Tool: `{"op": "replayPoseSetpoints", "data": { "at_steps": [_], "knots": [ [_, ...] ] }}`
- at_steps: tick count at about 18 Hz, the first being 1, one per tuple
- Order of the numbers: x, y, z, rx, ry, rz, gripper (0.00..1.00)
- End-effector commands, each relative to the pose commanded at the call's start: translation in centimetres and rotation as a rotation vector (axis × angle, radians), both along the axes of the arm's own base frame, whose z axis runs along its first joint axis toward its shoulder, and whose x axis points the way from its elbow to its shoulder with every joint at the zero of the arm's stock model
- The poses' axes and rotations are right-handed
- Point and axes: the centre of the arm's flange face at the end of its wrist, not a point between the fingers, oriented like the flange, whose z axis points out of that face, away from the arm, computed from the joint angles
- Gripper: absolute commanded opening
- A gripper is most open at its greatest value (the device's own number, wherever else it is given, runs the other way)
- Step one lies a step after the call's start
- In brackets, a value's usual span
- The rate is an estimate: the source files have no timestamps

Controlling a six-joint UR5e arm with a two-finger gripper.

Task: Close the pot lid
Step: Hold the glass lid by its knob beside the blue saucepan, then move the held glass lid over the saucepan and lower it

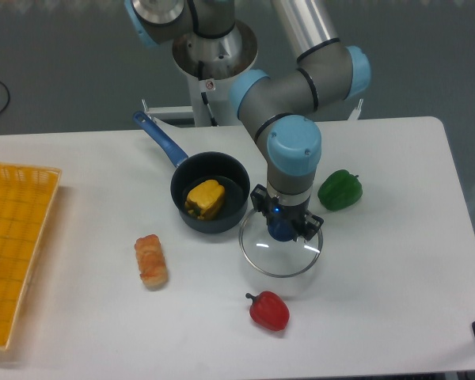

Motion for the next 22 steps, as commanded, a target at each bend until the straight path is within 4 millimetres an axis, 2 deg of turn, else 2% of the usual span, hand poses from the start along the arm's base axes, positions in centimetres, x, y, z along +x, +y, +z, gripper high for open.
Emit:
{"op": "replayPoseSetpoints", "data": {
  "at_steps": [13, 15, 20, 22],
  "knots": [
    [0.8, -0.1, -0.8, -0.013, -0.015, -0.006, 0.41],
    [1.4, -0.1, 0.1, -0.007, -0.008, -0.011, 0.41],
    [2.2, -0.2, 0.5, -0.029, -0.038, -0.017, 0.41],
    [3.6, 0.4, 1.1, -0.034, -0.046, -0.035, 0.41]
  ]
}}
